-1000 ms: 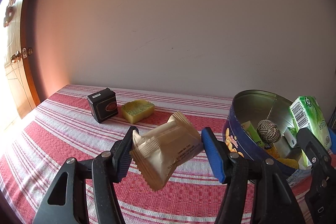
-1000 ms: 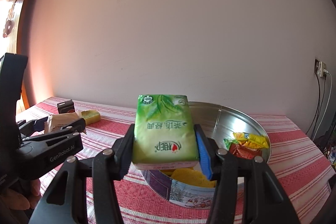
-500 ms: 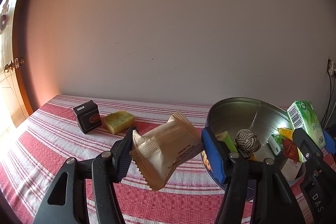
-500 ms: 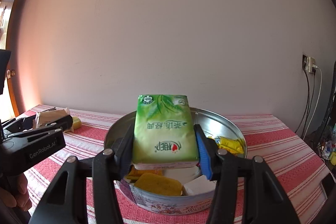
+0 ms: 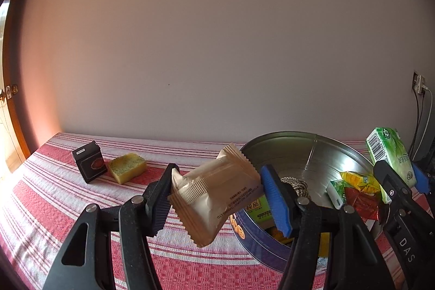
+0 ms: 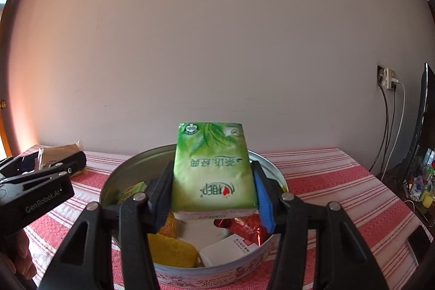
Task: Organize objects
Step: 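Carry the beige pastry pack and green tissue pack over the blue tin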
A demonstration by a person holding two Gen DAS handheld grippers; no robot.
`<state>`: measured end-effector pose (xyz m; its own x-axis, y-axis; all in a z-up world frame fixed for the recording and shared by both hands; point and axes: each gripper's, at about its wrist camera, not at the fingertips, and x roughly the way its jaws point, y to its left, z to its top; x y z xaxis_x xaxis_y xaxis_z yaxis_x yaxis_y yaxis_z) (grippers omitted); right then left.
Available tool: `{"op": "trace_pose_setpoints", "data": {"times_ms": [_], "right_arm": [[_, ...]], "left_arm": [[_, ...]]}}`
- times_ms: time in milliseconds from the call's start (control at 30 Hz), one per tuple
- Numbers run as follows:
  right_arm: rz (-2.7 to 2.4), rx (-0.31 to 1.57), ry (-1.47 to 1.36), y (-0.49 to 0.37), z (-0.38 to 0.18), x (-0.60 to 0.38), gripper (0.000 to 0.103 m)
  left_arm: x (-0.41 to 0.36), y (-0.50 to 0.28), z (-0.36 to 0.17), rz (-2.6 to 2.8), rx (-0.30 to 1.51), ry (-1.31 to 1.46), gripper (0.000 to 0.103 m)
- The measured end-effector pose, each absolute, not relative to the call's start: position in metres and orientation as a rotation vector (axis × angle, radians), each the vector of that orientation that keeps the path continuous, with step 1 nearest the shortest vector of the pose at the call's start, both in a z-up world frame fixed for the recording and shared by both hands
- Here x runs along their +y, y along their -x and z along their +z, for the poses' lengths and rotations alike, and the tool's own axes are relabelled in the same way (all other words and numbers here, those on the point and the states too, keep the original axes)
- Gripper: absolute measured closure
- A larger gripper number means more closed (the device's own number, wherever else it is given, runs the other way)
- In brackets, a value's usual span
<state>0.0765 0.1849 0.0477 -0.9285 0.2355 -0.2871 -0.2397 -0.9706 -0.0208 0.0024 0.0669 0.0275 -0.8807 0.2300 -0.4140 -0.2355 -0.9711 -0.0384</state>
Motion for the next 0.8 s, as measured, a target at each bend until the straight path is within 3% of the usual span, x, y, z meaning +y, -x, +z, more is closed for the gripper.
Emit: {"op": "trace_pose_setpoints", "data": {"times_ms": [800], "right_arm": [[2.739,0.06,0.417,-0.051,0.051,0.236,0.049]], "left_arm": [[0.126,0.009,0.029,2.723,0.023,0.608,0.039]]}}
